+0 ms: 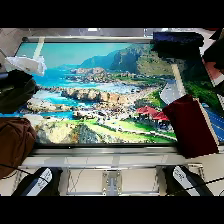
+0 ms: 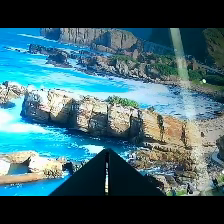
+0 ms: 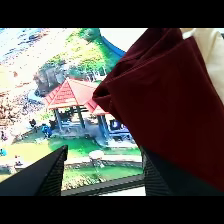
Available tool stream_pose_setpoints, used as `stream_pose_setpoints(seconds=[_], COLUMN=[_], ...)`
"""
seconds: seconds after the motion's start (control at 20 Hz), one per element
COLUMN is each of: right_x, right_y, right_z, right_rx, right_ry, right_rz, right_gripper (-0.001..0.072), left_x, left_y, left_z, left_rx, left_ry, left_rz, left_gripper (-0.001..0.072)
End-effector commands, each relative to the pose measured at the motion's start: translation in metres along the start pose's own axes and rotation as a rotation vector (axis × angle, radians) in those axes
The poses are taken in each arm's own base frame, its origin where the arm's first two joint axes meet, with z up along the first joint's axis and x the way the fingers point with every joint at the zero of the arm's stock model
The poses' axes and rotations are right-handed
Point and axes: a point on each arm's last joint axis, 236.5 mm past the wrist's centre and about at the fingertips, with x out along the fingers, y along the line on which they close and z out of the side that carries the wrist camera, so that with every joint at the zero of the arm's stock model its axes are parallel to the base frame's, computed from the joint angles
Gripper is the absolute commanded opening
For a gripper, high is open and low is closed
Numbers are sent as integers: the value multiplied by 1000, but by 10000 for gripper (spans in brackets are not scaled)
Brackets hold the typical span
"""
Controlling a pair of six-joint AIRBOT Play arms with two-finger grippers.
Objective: Fold the shirts.
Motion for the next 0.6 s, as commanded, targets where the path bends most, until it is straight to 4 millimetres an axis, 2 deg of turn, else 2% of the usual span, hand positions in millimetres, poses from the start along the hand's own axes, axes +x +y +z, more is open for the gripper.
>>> stream_pose_setpoints(seconds=[0.0, 0.55], right_x=[2, 7], right_y=[13, 47], right_z=[0, -8], right_rx=[-37, -139], right_ry=[4, 28], right_rz=[22, 83], right_gripper=[522, 522], left_x=[0, 0], left_y=[1, 1], left_z=[0, 0], left_rx=[-1, -1], left_ry=[0, 0], left_rz=[1, 1], left_gripper=[15, 15])
